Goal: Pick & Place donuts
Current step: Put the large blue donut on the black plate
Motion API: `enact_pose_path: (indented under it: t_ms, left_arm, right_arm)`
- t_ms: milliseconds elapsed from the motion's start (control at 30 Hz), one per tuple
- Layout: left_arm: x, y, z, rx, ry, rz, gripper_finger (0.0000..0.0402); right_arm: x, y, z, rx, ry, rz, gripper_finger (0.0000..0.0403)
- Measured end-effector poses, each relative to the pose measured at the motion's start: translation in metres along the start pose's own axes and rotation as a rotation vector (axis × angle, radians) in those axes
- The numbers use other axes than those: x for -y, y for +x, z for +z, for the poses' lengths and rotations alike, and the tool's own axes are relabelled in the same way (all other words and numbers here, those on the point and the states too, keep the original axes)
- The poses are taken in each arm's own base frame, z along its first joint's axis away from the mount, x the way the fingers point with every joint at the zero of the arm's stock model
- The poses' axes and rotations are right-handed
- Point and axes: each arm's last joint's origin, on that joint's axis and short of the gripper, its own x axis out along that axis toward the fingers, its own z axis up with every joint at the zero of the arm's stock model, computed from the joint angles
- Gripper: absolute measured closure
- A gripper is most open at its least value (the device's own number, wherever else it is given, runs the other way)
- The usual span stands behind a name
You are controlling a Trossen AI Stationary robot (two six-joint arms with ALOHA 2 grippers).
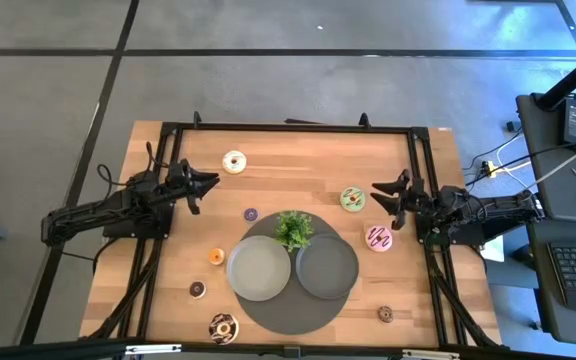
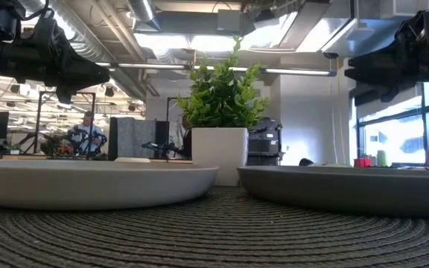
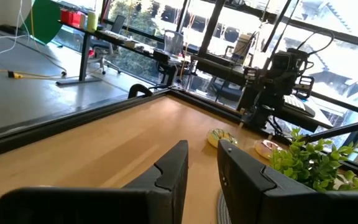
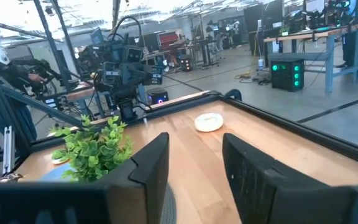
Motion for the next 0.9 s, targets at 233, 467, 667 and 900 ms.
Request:
enact_pose_path:
  t_ms: [233,467,667,900]
  left_arm:
    - [0.0,0.0,0.0,0.0,0.0,0.0,0.0318]
    - [0.0,0.0,0.0,0.0,0.0,0.0,0.0319]
    - [0.0,0.0,0.0,0.001,-0.004,0.0,0.0318]
    - [0.001,0.0,0.003,0.035,-0.032,-0.013,0.0319]
  right_arm:
    - [0.002,0.0,0.001,0.016,0.0,-0.062,0.0174]
    - [0.002,0.0,0.001,0.017,0.049,-0.059,0.0134]
    - [-0.001,0.0,0.014,0.035,0.184,-0.067,0.0132]
    - [-0.006,0.011,0.022,-0.057,0.213,-0.125,0.0132]
